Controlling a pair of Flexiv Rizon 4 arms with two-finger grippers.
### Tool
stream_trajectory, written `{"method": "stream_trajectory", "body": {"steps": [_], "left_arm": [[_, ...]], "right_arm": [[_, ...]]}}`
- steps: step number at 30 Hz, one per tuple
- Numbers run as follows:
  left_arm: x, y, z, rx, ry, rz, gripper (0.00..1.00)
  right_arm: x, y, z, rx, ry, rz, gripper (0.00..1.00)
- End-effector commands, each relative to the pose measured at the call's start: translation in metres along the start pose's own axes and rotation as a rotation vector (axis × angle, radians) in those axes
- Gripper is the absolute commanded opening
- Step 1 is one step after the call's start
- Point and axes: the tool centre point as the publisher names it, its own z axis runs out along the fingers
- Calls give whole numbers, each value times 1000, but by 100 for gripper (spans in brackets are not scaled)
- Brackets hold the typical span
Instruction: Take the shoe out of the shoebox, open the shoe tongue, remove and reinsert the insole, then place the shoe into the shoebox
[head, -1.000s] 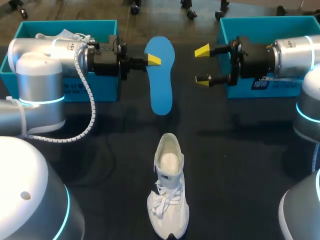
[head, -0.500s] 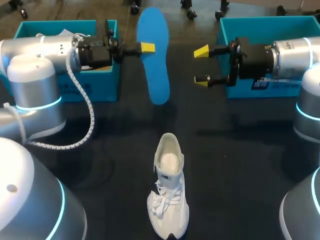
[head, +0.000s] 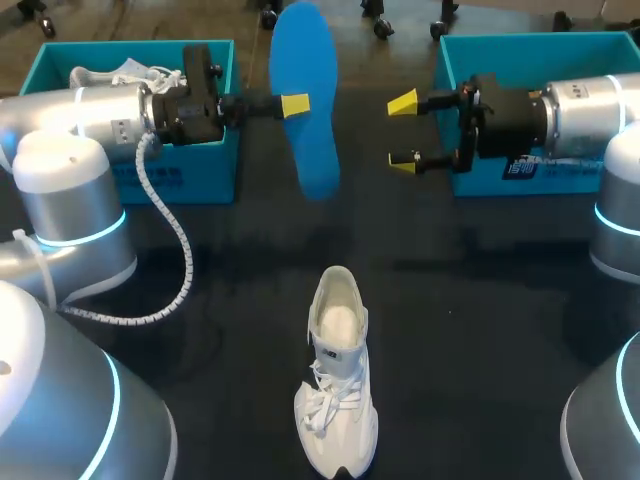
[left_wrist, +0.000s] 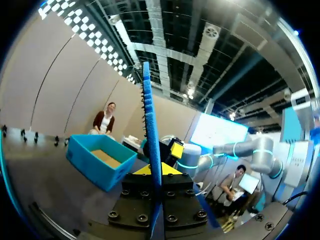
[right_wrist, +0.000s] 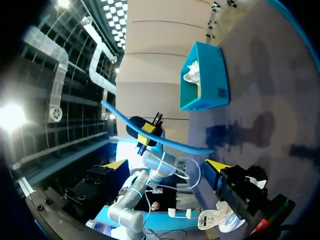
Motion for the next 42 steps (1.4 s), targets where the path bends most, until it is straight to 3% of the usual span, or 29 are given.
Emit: {"method": "stream_trajectory", "body": {"steps": [1, 11, 18, 19, 20, 33, 39, 41, 42], "left_arm": [[2, 9, -15, -3, 262, 1173, 0], [2, 9, -15, -3, 262, 1173, 0], [5, 19, -12, -115, 251, 1730, 0], [2, 24, -12, -148, 240, 1938, 0], [-2, 28, -12, -224, 264, 1999, 0], [-2, 28, -12, -224, 264, 1999, 0], [2, 34, -11, -127, 221, 2267, 0], [-1, 35, -10, -131, 196, 2327, 0], [-2, 34, -11, -185, 174, 2389, 0]], "right_arm": [[0, 1, 2, 0, -1, 0, 100], [0, 1, 2, 0, -1, 0, 100], [0, 1, 2, 0, -1, 0, 100], [0, 1, 2, 0, -1, 0, 100], [0, 1, 2, 0, -1, 0, 100], [0, 1, 2, 0, -1, 0, 100], [0, 1, 2, 0, -1, 0, 100], [0, 1, 2, 0, -1, 0, 100], [0, 1, 2, 0, -1, 0, 100]]}}
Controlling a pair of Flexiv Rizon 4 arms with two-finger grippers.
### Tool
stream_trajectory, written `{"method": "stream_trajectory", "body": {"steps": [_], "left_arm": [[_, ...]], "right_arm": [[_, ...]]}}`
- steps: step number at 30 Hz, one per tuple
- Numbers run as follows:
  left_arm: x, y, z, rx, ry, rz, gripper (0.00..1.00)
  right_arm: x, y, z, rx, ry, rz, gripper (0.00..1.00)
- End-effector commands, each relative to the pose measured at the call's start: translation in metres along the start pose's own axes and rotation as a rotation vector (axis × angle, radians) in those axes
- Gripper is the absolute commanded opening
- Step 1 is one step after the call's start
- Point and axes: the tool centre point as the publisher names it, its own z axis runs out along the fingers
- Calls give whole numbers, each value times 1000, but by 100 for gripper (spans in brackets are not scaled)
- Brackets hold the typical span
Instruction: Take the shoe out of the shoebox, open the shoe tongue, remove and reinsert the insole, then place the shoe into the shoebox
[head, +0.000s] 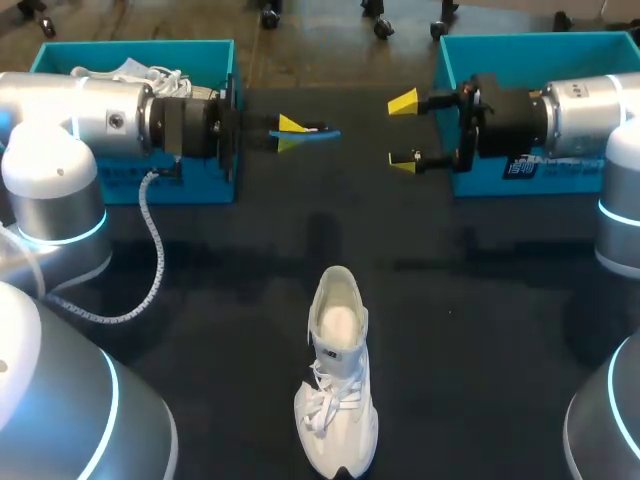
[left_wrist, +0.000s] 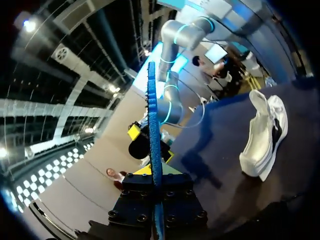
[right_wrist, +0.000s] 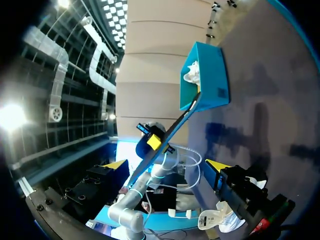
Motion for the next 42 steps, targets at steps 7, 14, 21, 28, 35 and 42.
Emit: {"method": "stream_trajectory", "body": {"steps": [7, 14, 21, 28, 35, 42], "left_arm": [[1, 2, 0, -169, 39, 995, 0], [-1, 22, 18, -199, -4, 1033, 0], [-6, 33, 28, -201, -11, 1046, 0], [-8, 31, 36, -177, -24, 1042, 0], [-5, 32, 43, -132, -34, 964, 0], [0, 28, 47, -132, -25, 909, 0]], "right_arm": [[-1, 1, 2, 0, -1, 0, 100], [-1, 1, 2, 0, -1, 0, 100], [-5, -7, 18, 13, -12, 2, 100], [-10, -18, 32, 21, 7, -28, 100], [-14, -21, 46, 37, 2, -100, 100], [-18, -19, 54, 51, 6, -142, 100]]}}
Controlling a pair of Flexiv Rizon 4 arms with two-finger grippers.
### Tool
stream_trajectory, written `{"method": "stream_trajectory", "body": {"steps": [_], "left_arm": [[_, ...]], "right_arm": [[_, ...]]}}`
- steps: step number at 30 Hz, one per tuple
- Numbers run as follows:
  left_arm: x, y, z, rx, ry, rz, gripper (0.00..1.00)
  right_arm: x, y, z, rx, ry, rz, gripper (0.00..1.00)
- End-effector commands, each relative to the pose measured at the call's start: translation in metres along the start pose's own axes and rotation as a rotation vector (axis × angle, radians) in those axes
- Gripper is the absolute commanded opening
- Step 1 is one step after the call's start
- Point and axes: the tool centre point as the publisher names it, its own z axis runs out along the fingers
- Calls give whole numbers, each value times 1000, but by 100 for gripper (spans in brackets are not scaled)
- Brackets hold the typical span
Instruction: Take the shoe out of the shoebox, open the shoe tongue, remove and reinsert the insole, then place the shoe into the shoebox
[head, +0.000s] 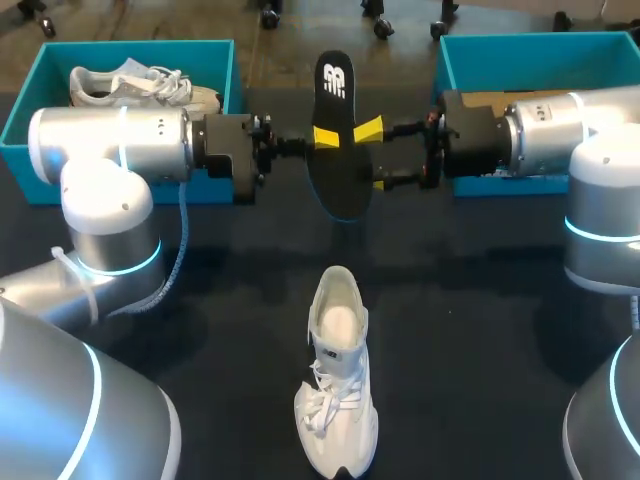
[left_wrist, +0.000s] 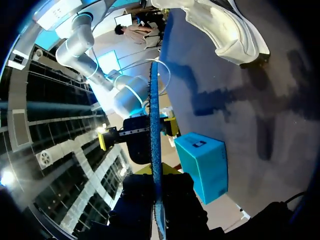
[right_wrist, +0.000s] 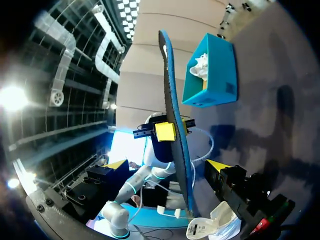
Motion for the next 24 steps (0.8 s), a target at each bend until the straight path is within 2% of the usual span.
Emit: {"method": "stream_trajectory", "body": {"steps": [1, 5, 7, 8, 12, 14, 15, 17, 18, 24], "left_arm": [[-3, -1, 2, -1, 4, -26, 0], [-7, -3, 0, -30, 23, -79, 0], [-7, -5, 0, -19, 7, -111, 0], [-7, -7, -1, -23, 12, -107, 0], [-6, -9, 0, -16, 9, -110, 0], [-6, -11, 0, -17, 8, -121, 0], [-7, -11, 0, -18, 9, -121, 0], [-7, -12, -1, -22, 7, -120, 0], [-7, -12, -1, -23, 7, -120, 0], [-7, -14, -1, -27, 8, -118, 0]], "right_arm": [[-5, 4, 8, 12, 1, -16, 100], [-9, 1, 10, 12, 14, -39, 100], [-12, 0, 11, 9, 16, -40, 99], [-13, 0, 12, 9, 19, -44, 91], [-14, 0, 14, 12, 14, -39, 89], [-17, 1, 15, 14, 9, -35, 78], [-17, 1, 15, 13, 9, -34, 68], [-17, 1, 15, 12, 10, -33, 62], [-17, 1, 15, 12, 10, -32, 49], [-18, -2, 15, 10, 7, -34, 40]]}}
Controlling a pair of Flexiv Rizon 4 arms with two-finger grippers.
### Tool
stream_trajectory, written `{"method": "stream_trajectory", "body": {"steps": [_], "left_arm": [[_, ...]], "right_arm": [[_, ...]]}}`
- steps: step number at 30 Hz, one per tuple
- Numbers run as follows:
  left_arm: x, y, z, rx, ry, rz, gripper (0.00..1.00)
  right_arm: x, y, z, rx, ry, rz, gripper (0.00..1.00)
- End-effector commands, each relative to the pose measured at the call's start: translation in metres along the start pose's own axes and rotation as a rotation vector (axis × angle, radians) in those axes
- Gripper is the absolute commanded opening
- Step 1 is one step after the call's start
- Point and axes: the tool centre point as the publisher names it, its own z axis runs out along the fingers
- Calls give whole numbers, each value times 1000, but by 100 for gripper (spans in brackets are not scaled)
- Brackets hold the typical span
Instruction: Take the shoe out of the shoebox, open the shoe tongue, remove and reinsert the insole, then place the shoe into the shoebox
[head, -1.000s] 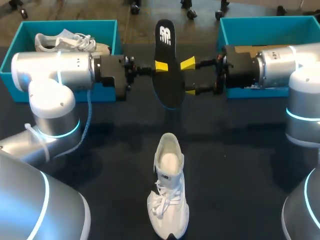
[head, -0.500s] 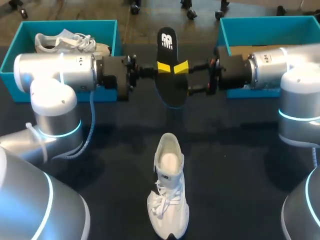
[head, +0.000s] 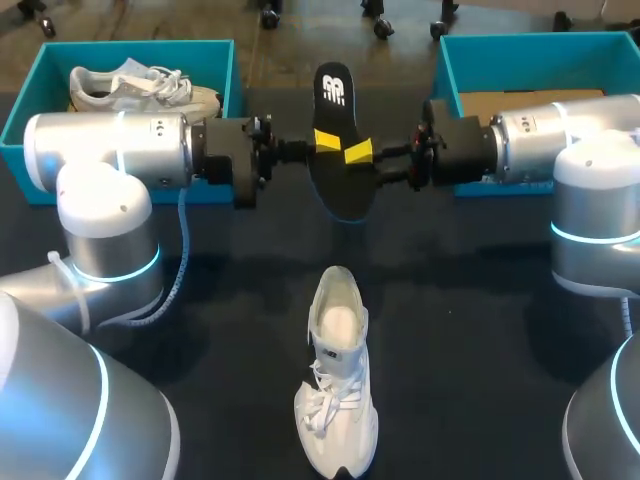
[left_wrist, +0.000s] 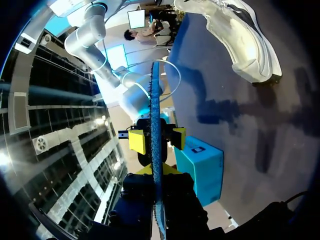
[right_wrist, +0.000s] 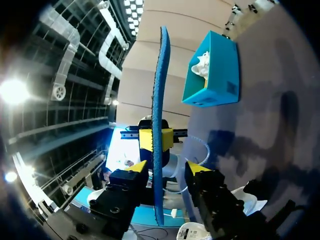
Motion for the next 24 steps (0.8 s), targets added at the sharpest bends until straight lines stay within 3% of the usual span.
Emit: {"method": "stream_trajectory", "body": {"steps": [1, 20, 23, 24], "left_arm": [[1, -3, 0, -10, 0, 0, 0], [1, -3, 4, -19, 1, 17, 0], [1, -3, 4, -17, 0, 20, 0], [1, -4, 4, -18, -1, 19, 0]], "right_arm": [[0, -2, 2, -3, -2, -3, 38], [2, -8, 3, 2, 1, -13, 19], [2, -8, 3, 5, 3, -14, 13], [2, -7, 3, 6, 6, -18, 0]]}}
